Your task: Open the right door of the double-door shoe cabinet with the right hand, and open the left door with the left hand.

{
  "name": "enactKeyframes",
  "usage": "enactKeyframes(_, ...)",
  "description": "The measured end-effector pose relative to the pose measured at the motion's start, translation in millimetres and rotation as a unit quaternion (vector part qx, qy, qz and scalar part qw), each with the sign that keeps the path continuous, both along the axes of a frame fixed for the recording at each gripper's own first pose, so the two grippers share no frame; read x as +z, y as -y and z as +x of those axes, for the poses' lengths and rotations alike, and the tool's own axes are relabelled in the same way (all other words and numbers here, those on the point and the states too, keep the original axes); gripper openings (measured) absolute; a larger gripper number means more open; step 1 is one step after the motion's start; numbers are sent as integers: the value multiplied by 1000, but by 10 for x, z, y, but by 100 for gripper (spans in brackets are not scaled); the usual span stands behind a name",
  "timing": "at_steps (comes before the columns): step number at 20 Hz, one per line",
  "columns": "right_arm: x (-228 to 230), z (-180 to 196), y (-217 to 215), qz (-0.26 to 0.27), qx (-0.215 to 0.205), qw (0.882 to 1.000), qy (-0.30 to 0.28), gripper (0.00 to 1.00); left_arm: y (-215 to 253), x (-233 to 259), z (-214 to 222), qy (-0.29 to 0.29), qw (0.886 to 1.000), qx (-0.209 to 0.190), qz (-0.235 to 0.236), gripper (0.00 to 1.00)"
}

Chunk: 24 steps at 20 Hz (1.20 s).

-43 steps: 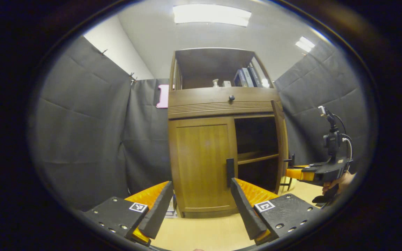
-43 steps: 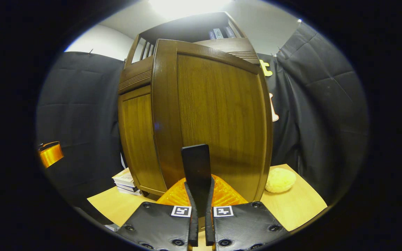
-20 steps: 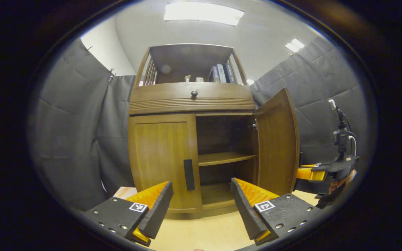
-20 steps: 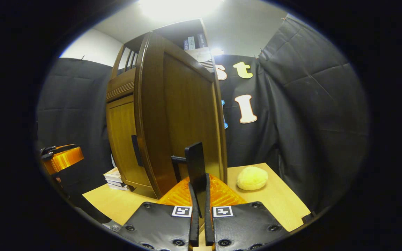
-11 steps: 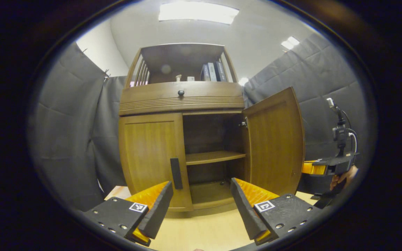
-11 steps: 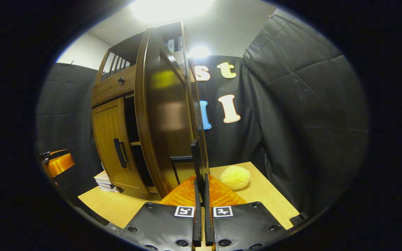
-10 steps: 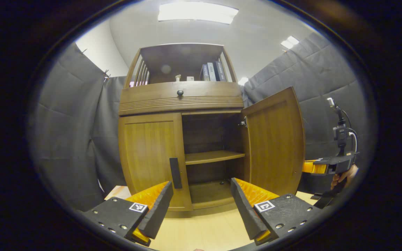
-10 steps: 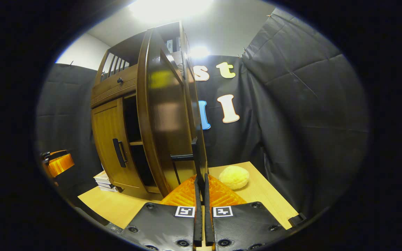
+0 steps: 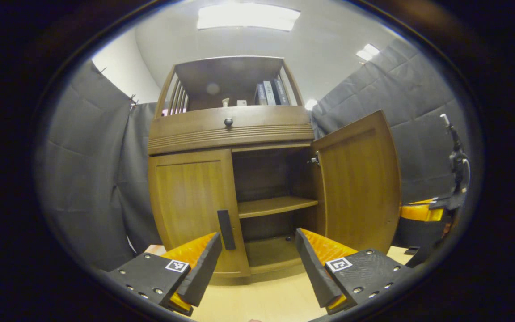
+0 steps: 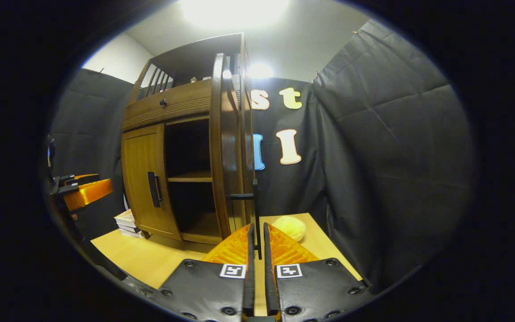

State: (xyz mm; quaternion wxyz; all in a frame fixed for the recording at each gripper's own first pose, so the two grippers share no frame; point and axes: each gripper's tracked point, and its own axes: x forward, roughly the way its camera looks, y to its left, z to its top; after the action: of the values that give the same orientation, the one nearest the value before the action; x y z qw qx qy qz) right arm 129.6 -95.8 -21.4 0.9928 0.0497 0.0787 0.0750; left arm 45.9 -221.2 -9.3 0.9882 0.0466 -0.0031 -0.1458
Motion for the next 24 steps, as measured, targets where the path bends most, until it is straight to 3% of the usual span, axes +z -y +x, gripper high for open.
enactKeyframes(4,252,-229,-46,-21,-16,999,27,98,-137,35,416,8,1000,13,-5,95)
enactKeyframes(6,338,-268,-89,-32,-31,998,42,92,-215,13,627,9,1000,19,-6,95)
enactKeyframes(13,306,-307,-258,-30,-59,997,33,96,-410,-184,1356,4,1000,30,-8,95)
enactKeyframes(24,264,-266,-277,-35,-102,994,18,96,-334,-702,2169,-31,999,24,-14,96)
